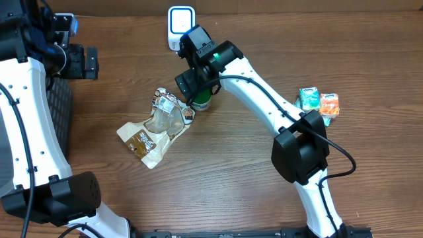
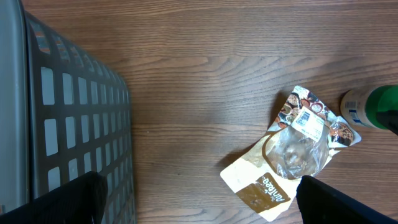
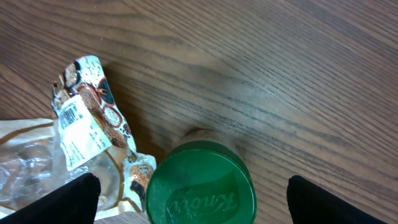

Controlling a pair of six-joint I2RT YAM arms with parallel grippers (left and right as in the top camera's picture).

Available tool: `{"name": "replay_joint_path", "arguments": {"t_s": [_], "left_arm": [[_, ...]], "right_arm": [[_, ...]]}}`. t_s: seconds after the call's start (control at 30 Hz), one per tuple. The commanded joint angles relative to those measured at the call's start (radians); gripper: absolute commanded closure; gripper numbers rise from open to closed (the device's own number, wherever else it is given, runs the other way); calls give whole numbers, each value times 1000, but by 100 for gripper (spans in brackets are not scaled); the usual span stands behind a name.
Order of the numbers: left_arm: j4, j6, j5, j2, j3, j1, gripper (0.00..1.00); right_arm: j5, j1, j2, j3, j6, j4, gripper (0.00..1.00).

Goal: Scan the item barcode
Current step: 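Move the right gripper over the green-lidded jar and grasp it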

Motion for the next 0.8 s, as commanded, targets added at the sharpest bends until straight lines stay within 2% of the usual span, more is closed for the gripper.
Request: {"name": "replay_joint_path", "arguments": {"t_s": [0.0,0.13,0.4,0.57,0.67,0.77], "left_arm": [[1,19,7,3,5,-2,1],[1,19,7,3,5,-2,0],[1,19,7,3,5,-2,1],[1,19,7,3,5,-2,0],[1,19,7,3,5,-2,0],[1,19,7,3,5,-2,0]], "right_arm": [[-2,0,20,13,-2,-8,8],[-1,0,20,8,-2,-32,5],[2,0,20,-92,11,29,7],[2,0,20,-112,11,43,20],[14,-3,20,-112,10,47,39],[21,-7,20,-108,10,45,43]]}}
